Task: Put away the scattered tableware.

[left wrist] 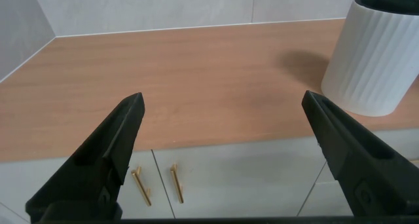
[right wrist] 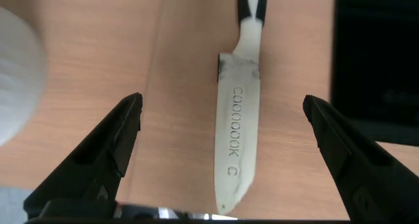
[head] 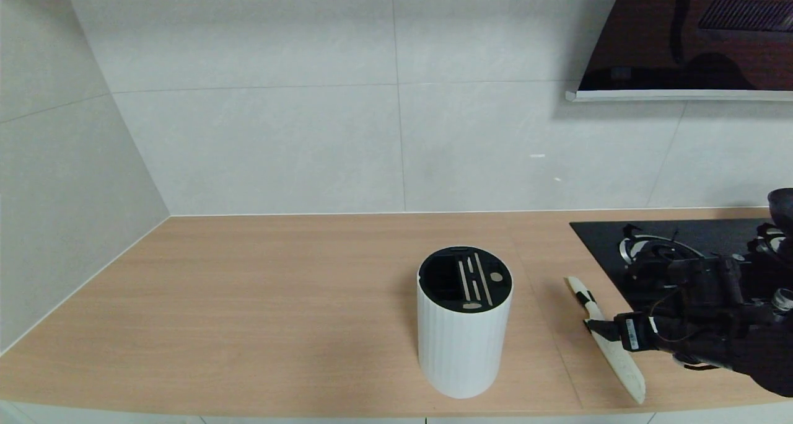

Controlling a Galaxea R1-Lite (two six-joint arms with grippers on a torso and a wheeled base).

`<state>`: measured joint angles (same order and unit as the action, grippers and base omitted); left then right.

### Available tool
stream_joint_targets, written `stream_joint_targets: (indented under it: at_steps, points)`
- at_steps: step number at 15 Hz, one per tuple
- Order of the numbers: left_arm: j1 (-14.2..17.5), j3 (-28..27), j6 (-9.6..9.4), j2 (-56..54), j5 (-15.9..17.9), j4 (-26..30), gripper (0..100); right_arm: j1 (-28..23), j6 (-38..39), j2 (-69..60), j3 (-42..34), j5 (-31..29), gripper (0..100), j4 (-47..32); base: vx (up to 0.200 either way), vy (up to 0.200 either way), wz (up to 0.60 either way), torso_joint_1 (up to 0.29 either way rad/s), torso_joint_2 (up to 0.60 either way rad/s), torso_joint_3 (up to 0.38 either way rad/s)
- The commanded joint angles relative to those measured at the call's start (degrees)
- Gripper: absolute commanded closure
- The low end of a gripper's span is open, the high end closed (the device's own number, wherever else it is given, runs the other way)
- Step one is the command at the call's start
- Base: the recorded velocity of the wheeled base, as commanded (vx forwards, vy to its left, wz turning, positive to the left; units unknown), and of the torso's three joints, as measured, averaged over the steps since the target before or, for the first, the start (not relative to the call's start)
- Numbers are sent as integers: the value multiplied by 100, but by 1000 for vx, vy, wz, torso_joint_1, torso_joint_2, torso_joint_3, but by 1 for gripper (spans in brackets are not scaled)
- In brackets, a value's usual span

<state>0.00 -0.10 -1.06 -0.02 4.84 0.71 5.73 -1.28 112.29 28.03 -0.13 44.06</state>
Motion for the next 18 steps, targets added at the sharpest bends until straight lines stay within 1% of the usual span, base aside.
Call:
stream_joint_targets:
  at_steps: [1, 5, 8, 9, 10, 12, 18]
  points:
    - [0, 1, 1, 2, -1, 0, 0, -10, 5, 645, 115, -13, 0, 235, 0, 0, 0, 0, 0, 0]
    - [0, 1, 1, 2, -1, 0, 0, -19, -4, 1436, 54, -31, 0, 1430, 0, 0, 0, 0, 0, 0]
    - [0, 1, 1, 2, -1, 0, 0, -37, -4, 1718, 63, -127, 0, 1782, 0, 0, 0, 0, 0, 0]
    - [0, 1, 1, 2, -1, 0, 0, -46, -4, 1885, 63, -259, 0, 2072, 0, 0, 0, 0, 0, 0]
    - [0, 1, 1, 2, -1, 0, 0, -72, -4, 1972, 63, -268, 0, 2248, 0, 0, 0, 0, 0, 0]
    - [0, 1, 1, 2, -1, 0, 0, -142, -13, 2095, 71, -277, 0, 2511, 0, 0, 0, 0, 0, 0]
    - [0, 1, 1, 2, -1, 0, 0, -160, -13, 2219, 107, -329, 0, 2546, 0, 0, 0, 0, 0, 0]
